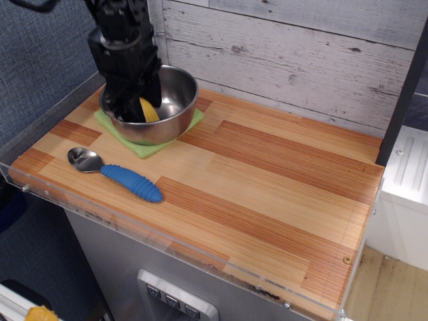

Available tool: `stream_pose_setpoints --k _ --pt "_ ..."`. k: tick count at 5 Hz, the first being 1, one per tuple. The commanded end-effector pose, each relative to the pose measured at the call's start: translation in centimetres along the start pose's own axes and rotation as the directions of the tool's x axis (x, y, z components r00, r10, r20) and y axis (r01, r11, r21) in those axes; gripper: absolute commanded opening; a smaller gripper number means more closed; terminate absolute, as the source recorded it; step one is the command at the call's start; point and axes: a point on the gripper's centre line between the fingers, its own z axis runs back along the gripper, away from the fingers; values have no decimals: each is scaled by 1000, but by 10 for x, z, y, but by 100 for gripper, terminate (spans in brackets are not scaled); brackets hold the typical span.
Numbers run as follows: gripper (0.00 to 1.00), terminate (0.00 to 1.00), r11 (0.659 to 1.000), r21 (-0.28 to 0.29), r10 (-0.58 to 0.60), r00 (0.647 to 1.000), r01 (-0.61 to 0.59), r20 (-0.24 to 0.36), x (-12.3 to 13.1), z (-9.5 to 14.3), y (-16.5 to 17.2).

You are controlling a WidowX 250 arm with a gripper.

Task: Place the yellow fruit on the back right corner of the table.

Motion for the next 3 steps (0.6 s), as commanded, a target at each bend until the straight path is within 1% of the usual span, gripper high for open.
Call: stream_pose_setpoints --k 1,2,3 --pt "0 0 989 -146 -23 999 29 43 -5 67 -9" --pt "0 0 976 -196 -87 995 94 42 -29 86 -12" --pt "0 0 954 -238 -178 984 180 33 -67 99 -17"
